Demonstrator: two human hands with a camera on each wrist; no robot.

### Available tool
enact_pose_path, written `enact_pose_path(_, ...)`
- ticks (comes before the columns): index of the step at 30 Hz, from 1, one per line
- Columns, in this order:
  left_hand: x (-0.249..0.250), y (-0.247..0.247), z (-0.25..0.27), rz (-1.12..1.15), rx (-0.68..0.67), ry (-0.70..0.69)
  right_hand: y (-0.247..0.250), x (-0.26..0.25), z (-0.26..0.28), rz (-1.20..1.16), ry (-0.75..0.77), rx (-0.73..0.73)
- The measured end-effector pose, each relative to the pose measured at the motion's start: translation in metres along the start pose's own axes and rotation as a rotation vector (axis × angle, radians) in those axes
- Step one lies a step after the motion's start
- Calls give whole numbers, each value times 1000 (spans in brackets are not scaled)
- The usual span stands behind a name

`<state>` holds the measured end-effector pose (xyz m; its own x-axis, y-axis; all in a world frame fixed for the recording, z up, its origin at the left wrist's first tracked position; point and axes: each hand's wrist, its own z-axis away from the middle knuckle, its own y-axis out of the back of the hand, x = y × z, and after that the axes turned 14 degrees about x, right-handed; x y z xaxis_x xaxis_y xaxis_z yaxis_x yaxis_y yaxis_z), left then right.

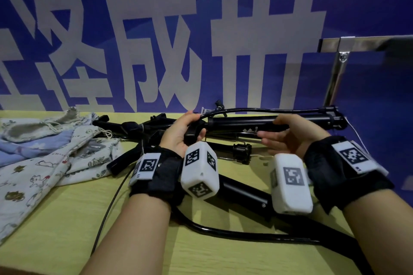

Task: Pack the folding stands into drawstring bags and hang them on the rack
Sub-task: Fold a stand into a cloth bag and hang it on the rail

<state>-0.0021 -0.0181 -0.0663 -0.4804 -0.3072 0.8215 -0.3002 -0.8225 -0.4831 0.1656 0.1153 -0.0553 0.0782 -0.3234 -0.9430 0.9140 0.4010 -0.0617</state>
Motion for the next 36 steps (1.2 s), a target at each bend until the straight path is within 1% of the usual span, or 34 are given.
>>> enact_pose_path(2,1,3,-3,-24,9,20,4,-7,4,80,24,6)
enact_pose_path(4,2,5,-6,-56,11,51,4,-15,9,147,86,32)
enact_pose_path(6,3,7,-7,-99,2,73,3,-26,9,162,138,60)
enact_pose_path(9,4,6,-4,-180,-75,50,4,-47,1,145,182,97)
enact_pose_path(11,3,4,-3,-210,-116,48,1,-60,-8,183,217,149)
enact_pose_path(16,-6,2,-2,-349,-123,74,-10,-82,-38,412,314,252)
enact_pose_path(19,-5,1,-3,-363,-122,80,-17,-91,-58,665,346,260)
enact_pose_path(23,-5,1,-6,-376,-127,75,-33,-93,-85,1258,459,164)
enact_pose_path(25,-4,0,-7,-378,-137,69,-38,-91,-98,1454,454,98)
enact_pose_path(26,-3,-1,-7,-381,-145,64,-40,-89,-105,1511,439,67)
enact_pose_path(33,-5,-3,-14,-406,-162,56,-62,-74,-138,1658,433,-89)
enact_pose_path(36,-6,-4,-16,-404,-179,56,-64,-77,-151,1593,427,-122)
